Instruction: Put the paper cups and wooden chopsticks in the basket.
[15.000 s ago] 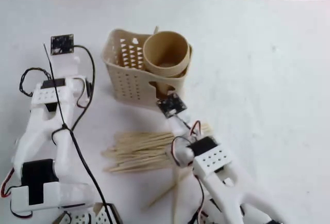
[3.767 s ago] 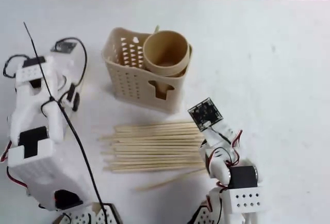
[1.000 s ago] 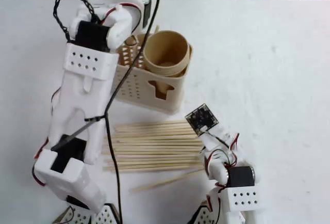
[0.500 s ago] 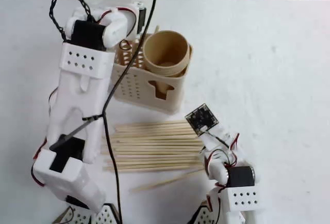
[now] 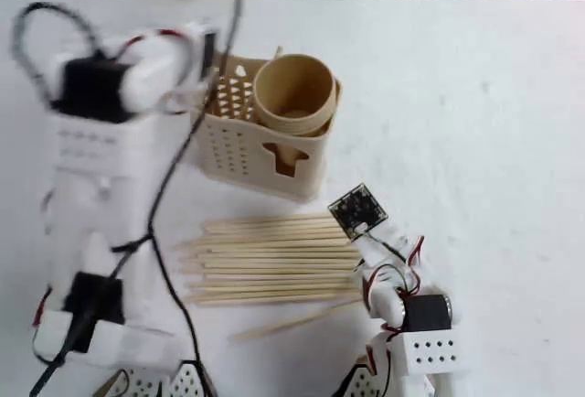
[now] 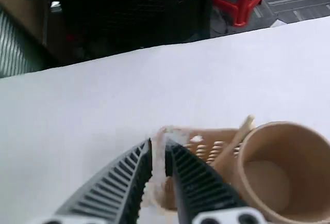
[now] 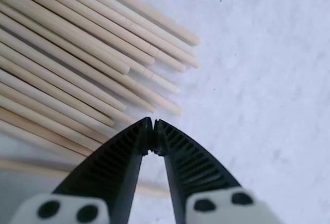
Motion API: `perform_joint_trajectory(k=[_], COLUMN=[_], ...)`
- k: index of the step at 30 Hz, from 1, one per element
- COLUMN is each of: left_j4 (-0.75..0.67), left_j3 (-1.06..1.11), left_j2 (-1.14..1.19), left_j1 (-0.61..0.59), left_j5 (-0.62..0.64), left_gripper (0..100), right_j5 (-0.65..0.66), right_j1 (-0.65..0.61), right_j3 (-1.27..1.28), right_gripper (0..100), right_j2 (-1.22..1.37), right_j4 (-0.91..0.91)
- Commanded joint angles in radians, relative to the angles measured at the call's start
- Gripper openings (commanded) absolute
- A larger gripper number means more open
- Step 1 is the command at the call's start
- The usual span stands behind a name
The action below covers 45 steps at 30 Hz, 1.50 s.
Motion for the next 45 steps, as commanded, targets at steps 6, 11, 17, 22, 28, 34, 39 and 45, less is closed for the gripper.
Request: perform_joint_trajectory(k=[6, 11, 17, 22, 28, 34, 39, 45], left_j4=[0.241, 0.026, -0.359, -0.675, -0.763, -0.775, -0.775, -0.775], left_j3=[0.186, 0.615, 1.16, 1.407, 1.399, 1.358, 1.356, 1.356], left_j2=[-0.079, -0.142, -0.186, -0.156, -0.076, 0.007, 0.013, 0.013], left_j1=[-0.418, -0.522, -0.516, -0.472, -0.536, -0.567, -0.568, -0.568], left_j5=[-0.129, -0.281, -0.224, -0.146, -0.135, -0.138, -0.138, -0.14], left_gripper=[7, 7, 21, 24, 24, 24, 24, 24], right_j5=[0.021, 0.083, 0.083, 0.18, 0.296, 0.348, 0.348, 0.31], right_j1=[0.047, 0.018, -0.15, -0.387, -0.636, -0.657, -0.662, -0.657], right_j3=[-0.032, -0.14, -0.322, -0.537, -0.583, -0.586, -0.586, -0.588], right_gripper=[1.8, 2.1, 14.7, 17.3, 17.6, 17.6, 17.4, 14.4], right_j2=[-0.008, 0.002, 0.156, 0.516, 0.888, 1.007, 1.101, 1.156], right_j4=[-0.068, 0.018, 0.062, 0.16, 0.148, -0.024, -0.162, -0.243])
